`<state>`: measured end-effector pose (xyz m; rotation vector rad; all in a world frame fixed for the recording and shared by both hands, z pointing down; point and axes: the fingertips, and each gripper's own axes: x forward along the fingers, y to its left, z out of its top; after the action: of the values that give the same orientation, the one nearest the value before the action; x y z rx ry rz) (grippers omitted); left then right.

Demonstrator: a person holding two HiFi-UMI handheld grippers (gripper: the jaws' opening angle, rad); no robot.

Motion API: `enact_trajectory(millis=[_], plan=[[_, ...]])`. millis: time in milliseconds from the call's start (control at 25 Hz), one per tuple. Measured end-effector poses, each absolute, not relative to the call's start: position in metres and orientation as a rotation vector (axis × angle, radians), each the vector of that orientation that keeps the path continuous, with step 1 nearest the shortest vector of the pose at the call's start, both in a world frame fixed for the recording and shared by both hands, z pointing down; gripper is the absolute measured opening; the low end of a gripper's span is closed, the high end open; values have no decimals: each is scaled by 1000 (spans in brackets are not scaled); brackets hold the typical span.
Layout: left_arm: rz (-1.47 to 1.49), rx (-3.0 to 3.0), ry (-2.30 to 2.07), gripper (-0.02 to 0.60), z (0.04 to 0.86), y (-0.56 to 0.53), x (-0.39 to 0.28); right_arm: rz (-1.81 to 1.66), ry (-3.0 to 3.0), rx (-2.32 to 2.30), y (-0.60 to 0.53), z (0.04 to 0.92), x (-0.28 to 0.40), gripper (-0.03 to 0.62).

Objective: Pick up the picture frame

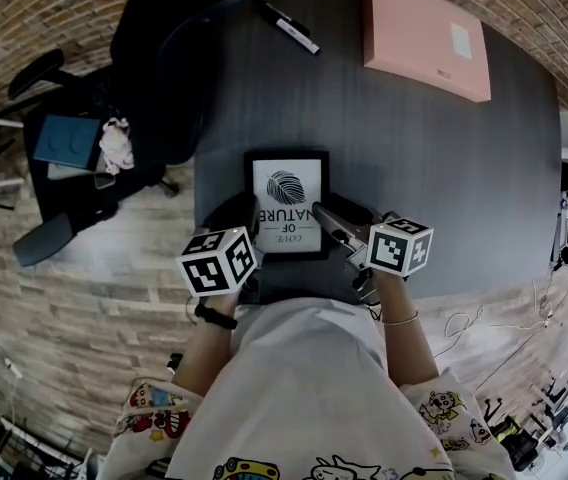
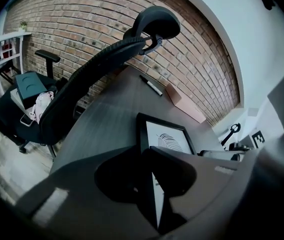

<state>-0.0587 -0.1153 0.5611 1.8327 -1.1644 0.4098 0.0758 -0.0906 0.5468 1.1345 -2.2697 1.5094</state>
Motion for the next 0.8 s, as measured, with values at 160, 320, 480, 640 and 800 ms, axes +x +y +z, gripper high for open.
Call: enact_trajectory(millis=[160,320,480,640,800], plan=[[407,1824,-1158,83,561,-116,-59,1628,-2231,1016,-89,552,76,216],[408,1821,-1151,84,561,-115,-58,1821,-2214,838,-87,548,65,214],[398,1809,-1144,84,562,-116,-59,1987,-2224,739,-91,542,61,188],[392,1797,-1130,83,564,-116,-60,2093,-2264,612,-93,533,57,181],[386,1789,-1112,84,564,-116,-60,2152,-2274,524,-94,532,58,172]])
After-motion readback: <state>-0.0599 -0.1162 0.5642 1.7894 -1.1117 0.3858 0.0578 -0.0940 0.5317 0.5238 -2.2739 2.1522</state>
